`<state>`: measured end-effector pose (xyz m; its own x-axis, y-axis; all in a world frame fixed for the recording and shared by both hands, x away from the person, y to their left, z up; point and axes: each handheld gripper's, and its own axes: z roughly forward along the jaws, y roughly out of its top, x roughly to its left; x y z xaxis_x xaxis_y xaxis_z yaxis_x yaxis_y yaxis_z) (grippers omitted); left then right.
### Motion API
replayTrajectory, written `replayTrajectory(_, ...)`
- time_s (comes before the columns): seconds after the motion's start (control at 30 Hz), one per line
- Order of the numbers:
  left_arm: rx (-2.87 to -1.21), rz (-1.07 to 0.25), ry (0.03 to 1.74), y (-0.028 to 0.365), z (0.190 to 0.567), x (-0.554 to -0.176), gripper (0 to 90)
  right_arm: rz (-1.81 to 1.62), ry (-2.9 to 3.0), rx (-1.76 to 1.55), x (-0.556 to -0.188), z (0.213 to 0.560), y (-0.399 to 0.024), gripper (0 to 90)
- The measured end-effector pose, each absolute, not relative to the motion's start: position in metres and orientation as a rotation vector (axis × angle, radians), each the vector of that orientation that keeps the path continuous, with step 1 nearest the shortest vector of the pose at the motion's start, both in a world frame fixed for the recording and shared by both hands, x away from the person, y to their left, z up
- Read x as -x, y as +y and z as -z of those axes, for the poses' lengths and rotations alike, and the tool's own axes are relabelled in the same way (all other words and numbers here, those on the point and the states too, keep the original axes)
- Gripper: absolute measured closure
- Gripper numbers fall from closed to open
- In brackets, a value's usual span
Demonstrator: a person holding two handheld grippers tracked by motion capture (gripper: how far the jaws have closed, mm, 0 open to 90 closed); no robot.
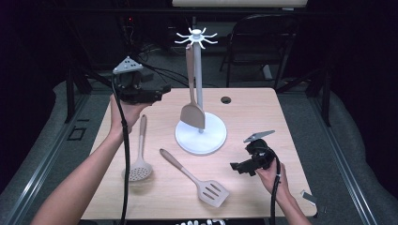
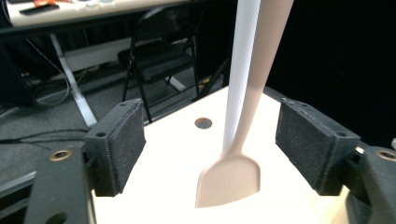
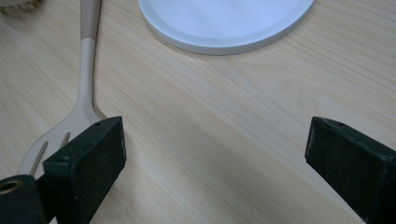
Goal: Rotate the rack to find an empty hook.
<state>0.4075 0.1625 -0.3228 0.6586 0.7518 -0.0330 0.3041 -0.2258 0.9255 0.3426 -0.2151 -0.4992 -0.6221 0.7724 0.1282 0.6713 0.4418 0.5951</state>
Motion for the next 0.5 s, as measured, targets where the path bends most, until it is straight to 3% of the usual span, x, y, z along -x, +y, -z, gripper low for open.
replayTrajectory(0.23,-1.844,-0.497,0.875,0.169,0.352,-0.4,16.0,-0.927,2.522,-1.28,-0.342,0.5,-0.213,4.8)
replayTrajectory(0.5,-1.881,-0.453,0.905,0.176,0.382,-0.392,13.6,-0.933,2.53,-1.267,-0.341,0.499,-0.212,5.1)
